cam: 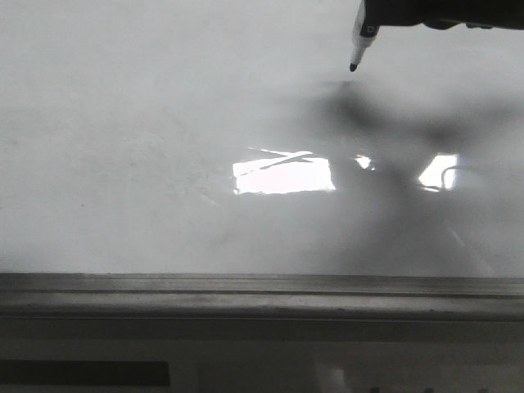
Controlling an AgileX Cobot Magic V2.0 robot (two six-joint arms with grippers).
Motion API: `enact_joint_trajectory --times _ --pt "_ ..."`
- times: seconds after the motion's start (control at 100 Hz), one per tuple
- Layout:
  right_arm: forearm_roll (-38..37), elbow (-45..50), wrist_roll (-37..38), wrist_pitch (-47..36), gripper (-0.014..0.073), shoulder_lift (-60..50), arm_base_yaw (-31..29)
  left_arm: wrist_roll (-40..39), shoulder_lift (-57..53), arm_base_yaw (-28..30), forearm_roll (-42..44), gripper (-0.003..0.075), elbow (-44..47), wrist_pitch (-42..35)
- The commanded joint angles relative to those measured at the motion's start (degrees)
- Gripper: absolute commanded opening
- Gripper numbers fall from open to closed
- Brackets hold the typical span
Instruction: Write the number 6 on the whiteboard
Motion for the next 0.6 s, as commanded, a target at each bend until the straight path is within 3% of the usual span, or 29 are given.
enact_joint_trajectory --times 0.0,0.59 --pt "-4.2 -1.3 0.7 -1.4 -0.0071 -2.5 -0.4 -0.5 0.2 -0.2 -1.2 -0.002 -1.6 -0.2" --pt "-3.8 -1.3 0.7 -7.2 -0.0071 1.7 -1.4 -0.5 0.2 -0.2 -1.2 -0.002 -1.6 -0.5"
